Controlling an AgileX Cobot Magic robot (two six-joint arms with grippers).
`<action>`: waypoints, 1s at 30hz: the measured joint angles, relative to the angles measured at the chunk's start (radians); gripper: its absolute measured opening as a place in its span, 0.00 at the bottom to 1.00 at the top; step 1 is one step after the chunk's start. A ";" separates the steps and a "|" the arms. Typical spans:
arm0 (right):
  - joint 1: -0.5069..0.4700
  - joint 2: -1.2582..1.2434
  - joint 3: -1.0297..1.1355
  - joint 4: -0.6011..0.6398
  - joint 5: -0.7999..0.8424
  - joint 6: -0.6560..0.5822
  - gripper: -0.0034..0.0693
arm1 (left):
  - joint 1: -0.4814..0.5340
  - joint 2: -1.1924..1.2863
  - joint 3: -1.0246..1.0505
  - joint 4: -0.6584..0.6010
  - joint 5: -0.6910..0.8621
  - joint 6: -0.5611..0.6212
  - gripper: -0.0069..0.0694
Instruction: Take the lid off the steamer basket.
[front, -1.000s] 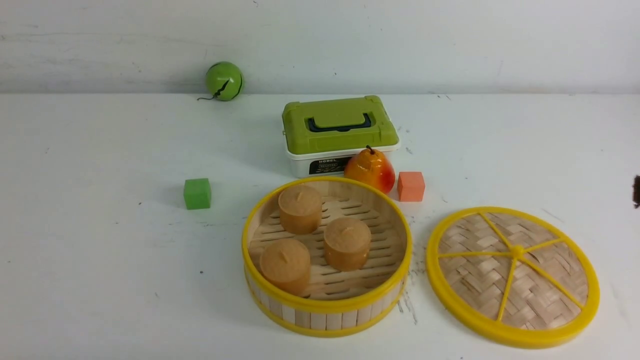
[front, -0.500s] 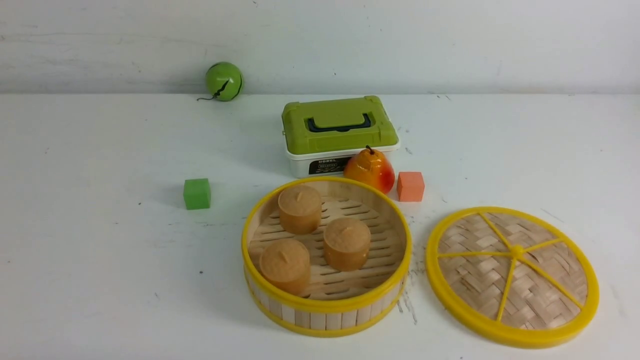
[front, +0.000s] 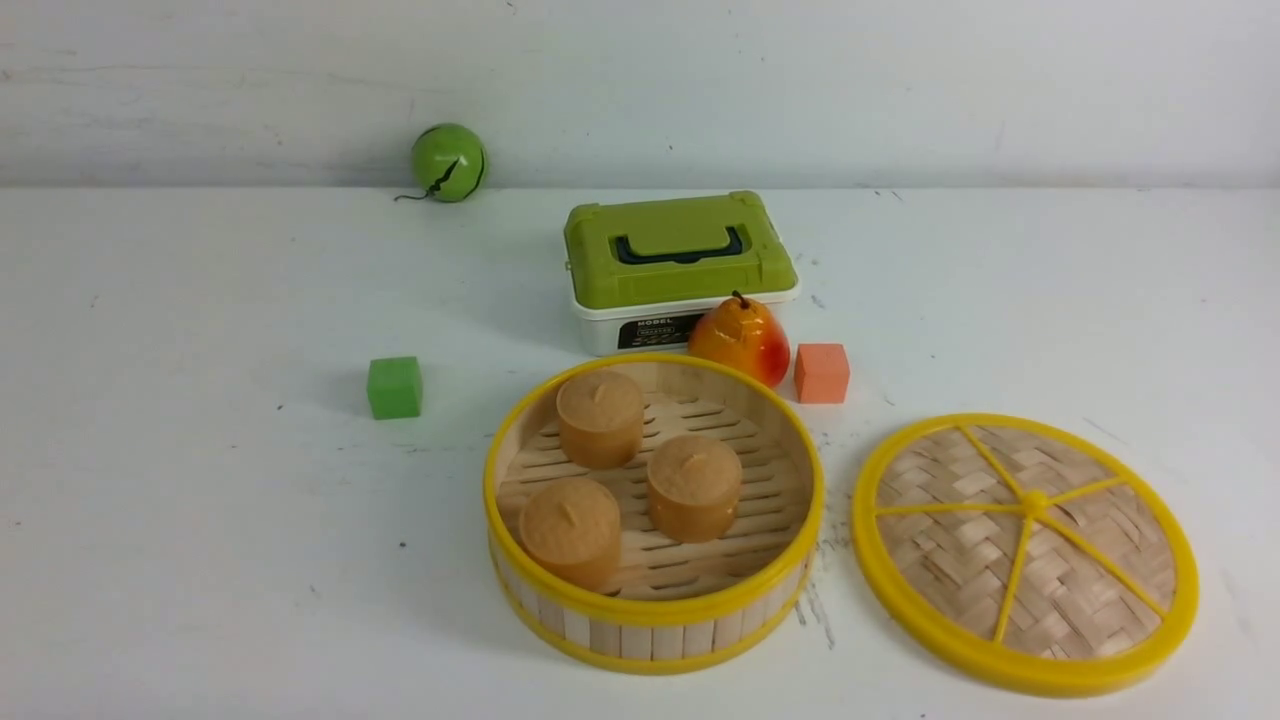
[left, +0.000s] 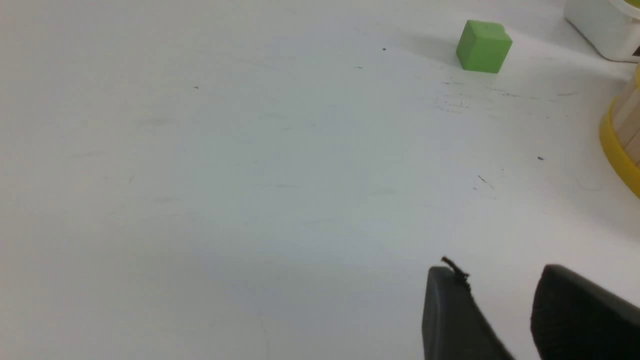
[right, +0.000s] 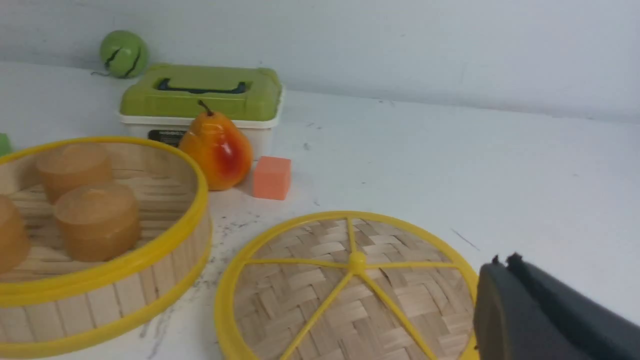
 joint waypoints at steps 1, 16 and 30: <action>-0.020 -0.034 0.049 0.000 -0.025 0.000 0.03 | 0.000 0.000 0.000 0.000 0.000 0.000 0.40; -0.077 -0.167 0.125 -0.269 0.208 0.375 0.03 | 0.000 0.000 0.000 0.000 0.000 0.000 0.40; -0.050 -0.168 0.118 -0.295 0.254 0.385 0.03 | 0.000 0.000 0.000 0.000 0.000 0.000 0.40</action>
